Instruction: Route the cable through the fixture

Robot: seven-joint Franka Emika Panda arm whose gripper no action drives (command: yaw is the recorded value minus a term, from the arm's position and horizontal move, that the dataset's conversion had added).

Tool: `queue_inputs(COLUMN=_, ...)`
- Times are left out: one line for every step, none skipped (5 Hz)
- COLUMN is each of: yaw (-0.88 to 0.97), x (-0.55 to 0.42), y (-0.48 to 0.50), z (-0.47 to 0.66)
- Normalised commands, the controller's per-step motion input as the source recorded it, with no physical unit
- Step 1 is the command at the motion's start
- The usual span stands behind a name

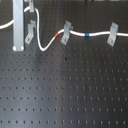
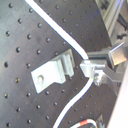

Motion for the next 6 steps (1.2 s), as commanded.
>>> queue_inputs(yaw=-0.58, x=-0.246, y=0.268, z=0.22)
queue_inputs(yaw=-0.59, x=-0.207, y=0.236, z=0.25)
queue_inputs(yaw=-0.47, x=-0.309, y=0.143, z=0.27)
queue_inputs(yaw=-0.34, x=-0.345, y=-0.020, z=0.21)
queue_inputs(yaw=-0.33, x=-0.352, y=-0.066, z=0.22)
queue_inputs(yaw=-0.33, x=-0.353, y=-0.012, z=0.23)
